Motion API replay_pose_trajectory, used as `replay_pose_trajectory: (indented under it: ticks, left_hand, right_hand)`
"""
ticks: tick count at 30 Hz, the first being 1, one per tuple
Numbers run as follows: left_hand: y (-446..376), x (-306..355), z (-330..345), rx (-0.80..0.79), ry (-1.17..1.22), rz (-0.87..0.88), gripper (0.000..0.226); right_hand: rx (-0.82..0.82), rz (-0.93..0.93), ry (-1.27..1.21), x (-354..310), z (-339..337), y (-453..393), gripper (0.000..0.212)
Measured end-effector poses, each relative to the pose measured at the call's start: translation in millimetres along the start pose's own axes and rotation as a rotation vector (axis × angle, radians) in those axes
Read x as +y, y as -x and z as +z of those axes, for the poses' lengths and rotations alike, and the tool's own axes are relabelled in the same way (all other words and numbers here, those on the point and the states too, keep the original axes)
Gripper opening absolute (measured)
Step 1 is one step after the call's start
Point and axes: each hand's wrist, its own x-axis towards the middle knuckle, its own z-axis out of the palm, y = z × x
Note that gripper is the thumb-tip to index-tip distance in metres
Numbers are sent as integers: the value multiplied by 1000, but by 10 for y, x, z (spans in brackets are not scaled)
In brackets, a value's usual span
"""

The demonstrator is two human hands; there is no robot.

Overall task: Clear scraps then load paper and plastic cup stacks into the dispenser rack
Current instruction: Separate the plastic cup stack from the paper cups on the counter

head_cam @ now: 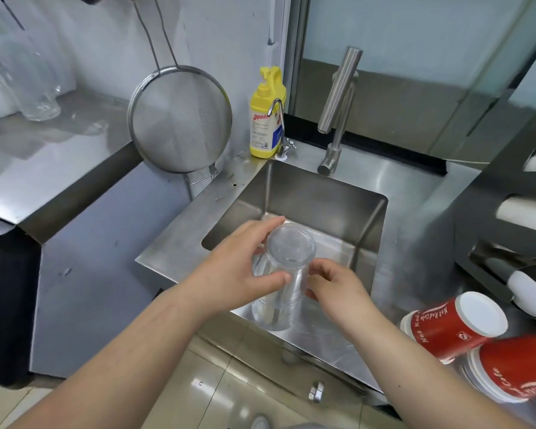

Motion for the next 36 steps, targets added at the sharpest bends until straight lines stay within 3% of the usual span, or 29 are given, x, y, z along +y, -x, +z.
replay_pose_trajectory:
  ticks: [11, 24, 30, 36]
  left_hand:
    - [83, -337, 273, -33, -14, -98, 80]
    - [253, -520, 480, -24, -14, -161, 80]
    - [264, -558, 526, -1, 31, -168, 78]
    - [277, -578, 563, 21, 60, -170, 76]
  right_hand:
    - [-16, 132, 16, 392, 180, -92, 22]
    - [-23, 155, 118, 528, 233, -126, 29]
    - [-110, -162, 599, 589, 211, -108, 41]
    - [-167, -232, 638, 618, 210, -98, 55]
